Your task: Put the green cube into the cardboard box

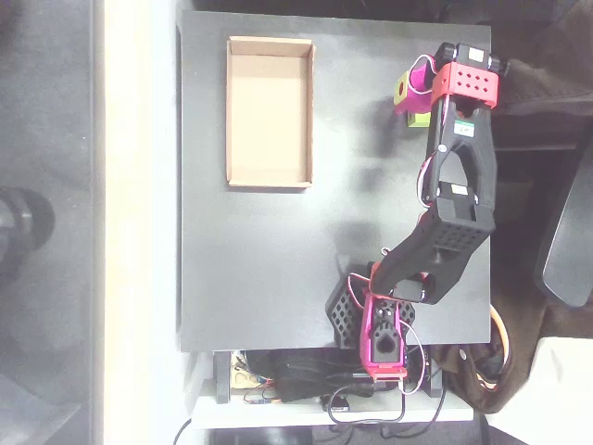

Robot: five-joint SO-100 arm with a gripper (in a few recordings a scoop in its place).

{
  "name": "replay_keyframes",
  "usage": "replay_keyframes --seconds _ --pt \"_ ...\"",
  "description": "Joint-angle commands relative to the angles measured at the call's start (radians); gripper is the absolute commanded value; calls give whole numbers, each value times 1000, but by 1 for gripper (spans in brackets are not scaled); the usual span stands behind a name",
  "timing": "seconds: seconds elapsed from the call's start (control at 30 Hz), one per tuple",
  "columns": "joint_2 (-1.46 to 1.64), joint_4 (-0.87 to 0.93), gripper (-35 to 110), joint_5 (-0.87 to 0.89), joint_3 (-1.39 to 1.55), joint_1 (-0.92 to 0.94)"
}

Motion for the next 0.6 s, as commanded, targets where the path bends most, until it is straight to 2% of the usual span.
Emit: replay_keyframes --seconds 0.0,0.27,0.57 --pt "11 6 34 6 -12 8" --pt "11 8 32 18 -12 9" --pt "17 15 12 20 -12 21"
